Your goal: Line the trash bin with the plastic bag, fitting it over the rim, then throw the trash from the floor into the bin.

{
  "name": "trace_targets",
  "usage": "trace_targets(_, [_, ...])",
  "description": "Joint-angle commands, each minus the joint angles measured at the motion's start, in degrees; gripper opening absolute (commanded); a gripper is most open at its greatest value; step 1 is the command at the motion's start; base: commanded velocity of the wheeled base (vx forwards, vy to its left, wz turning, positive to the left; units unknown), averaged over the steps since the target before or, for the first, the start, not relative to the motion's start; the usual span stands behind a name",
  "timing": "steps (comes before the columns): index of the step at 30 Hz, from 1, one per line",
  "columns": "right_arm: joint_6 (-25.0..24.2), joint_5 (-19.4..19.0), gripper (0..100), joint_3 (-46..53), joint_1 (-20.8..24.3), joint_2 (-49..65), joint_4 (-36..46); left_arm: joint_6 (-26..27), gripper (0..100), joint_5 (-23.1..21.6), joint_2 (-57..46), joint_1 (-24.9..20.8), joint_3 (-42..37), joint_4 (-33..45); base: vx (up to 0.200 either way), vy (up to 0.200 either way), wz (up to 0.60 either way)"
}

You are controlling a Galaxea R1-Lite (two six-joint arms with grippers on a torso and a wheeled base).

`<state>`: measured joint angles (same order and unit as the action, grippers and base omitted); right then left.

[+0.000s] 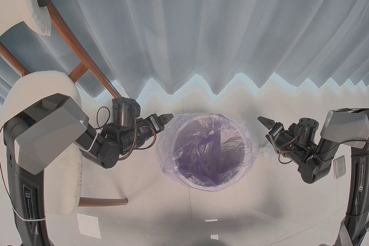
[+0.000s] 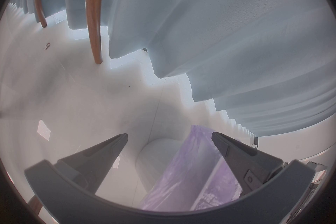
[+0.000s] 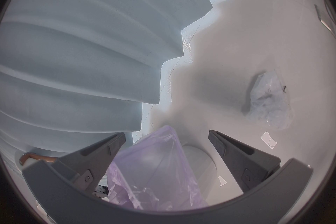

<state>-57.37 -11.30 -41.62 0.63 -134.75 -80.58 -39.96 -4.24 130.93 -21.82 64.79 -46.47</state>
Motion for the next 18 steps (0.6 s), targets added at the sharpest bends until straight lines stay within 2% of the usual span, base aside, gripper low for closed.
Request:
trace_targets(1, [-0.02, 0.05, 100, 4.09, 0.24, 0.9, -2.39, 0.06, 100, 0.2, -0.67, -0.85, -2.48, -0.11, 0.0, 0.0, 0.0])
trace_targets(5, [0.06, 0.05, 100, 6.46, 0.16, 0.63, -5.03, 0.06, 100, 0.29, 0.82, -0.77, -3.62, -1.52, 0.0, 0.0, 0.0])
trace_targets(18, [0.06, 0.05, 100, 7.08, -0.11, 0.02, -5.47, 0.32, 100, 0.02, 4.16, -1.03, -3.8, -3.19, 0.0, 0.0, 0.0])
